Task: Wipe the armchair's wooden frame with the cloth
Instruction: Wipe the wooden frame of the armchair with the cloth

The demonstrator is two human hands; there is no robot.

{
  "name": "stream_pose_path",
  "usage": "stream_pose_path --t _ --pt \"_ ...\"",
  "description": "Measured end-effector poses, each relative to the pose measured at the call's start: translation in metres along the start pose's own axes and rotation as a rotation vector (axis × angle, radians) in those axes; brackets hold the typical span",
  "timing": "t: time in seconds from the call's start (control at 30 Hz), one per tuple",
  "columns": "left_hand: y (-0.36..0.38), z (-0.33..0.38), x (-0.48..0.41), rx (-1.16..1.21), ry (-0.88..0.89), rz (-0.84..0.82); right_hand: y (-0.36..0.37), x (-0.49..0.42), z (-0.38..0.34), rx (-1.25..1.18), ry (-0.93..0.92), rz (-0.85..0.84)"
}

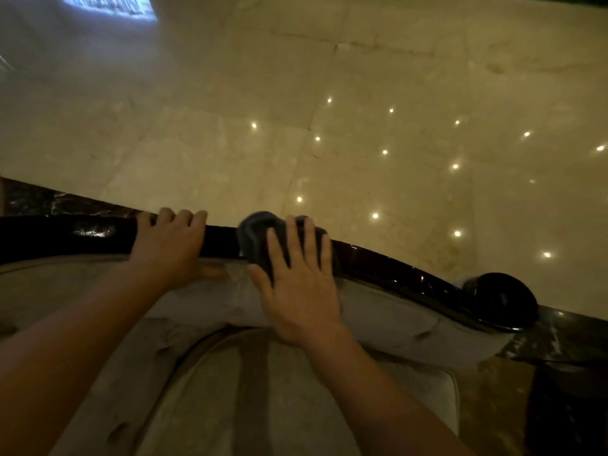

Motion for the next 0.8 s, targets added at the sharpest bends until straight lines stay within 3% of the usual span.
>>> stream_pose_path --t 0.1,0.2,0.3,0.4,0.5,0.6,0.67,0.73,0.8 --pt "-0.001 0.031 -0.003 0.069 0.062 0.049 0.001 -0.012 -0.011 -0.018 0.099 -0.042" --pt "-0.001 0.042 -0.007 0.113 0.066 0.129 0.007 -0.021 -0.028 -0.018 -0.014 -0.048" --pt "-0.002 0.035 -0.006 0.098 0.077 0.085 0.000 0.004 0.016 0.030 -0.067 0.053" --pt "-0.001 0.045 0.000 0.078 0.109 0.084 -0.011 0.026 0.053 0.062 0.127 0.093" --pt "-0.004 0.059 -0.003 0.109 0.126 0.125 -0.004 -0.001 0.018 0.026 0.275 0.035" --pt "-0.003 0.064 -0.004 0.172 0.106 0.144 0.002 -0.003 -0.002 -0.010 0.060 0.005" --pt "-0.001 0.061 -0.005 0.143 0.102 0.115 -0.006 0.022 0.035 0.020 0.026 0.042" --pt "-0.001 0.060 -0.004 0.094 0.125 0.097 -0.021 0.050 0.088 0.065 0.140 0.071" --pt "-0.001 0.068 -0.005 0.105 0.152 0.101 -0.032 0.056 0.121 0.037 0.405 0.061"
Point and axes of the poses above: each hand's wrist, its own x-axis away from the middle knuckle, its own y-axis out of the palm, z = x × y, the point moved 1 cm from there along -x, towards the middle knuckle, and after that the axes turned 4 degrees about z, right-handed, at the moved point
